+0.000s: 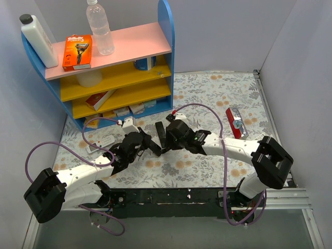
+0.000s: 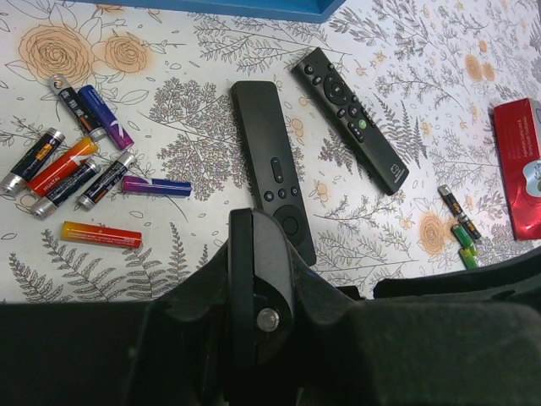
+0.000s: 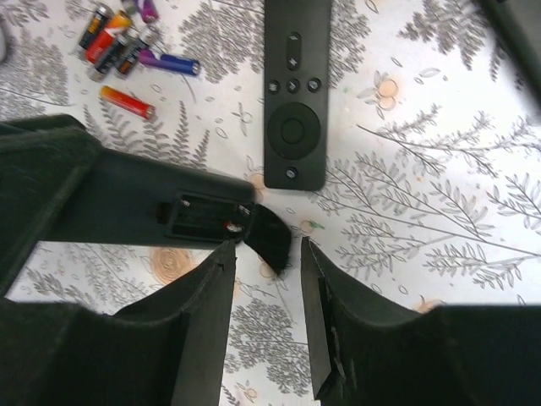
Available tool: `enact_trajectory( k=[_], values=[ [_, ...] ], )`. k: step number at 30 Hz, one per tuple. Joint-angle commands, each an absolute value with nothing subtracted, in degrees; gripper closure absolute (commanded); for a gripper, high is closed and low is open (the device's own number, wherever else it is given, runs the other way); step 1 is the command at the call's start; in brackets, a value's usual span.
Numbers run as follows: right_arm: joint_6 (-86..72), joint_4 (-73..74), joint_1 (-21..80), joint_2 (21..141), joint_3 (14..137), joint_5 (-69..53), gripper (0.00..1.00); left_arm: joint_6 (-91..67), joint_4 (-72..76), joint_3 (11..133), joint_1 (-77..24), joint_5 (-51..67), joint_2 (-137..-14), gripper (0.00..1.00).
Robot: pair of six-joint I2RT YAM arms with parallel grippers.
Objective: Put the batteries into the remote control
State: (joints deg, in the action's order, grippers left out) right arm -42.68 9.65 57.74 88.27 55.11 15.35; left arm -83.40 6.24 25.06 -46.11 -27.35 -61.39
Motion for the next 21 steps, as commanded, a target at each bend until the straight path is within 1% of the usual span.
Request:
enact_trajectory(
  k=[1,7,11,17,21],
  values=[
    [-42.6,12.7,57.7,85.8,52.7,18.4,0.56,-82.0,2.1,25.8,-46.1,-30.0,-61.3,0.94],
    [-42.7,12.4,57.7,83.5,49.5,19.3,0.55,-82.7,2.1,26.0,-46.1,-29.4,-62.0,0.87],
    [-39.3,10.4,57.7,80.7,46.4,20.0,0.55,-83.7,1.1,25.8,-46.1,-29.6,-61.4,0.79],
    [-30.6,7.7,57.4,76.6,43.0,19.3,0.55,-85.2,-1.1,24.8,-46.0,-29.0,-58.8,0.77],
    [-25.8,8.8,57.2,75.8,42.5,19.3,0.53,-85.8,-2.5,23.6,-46.0,-26.6,-56.5,0.78]
  ],
)
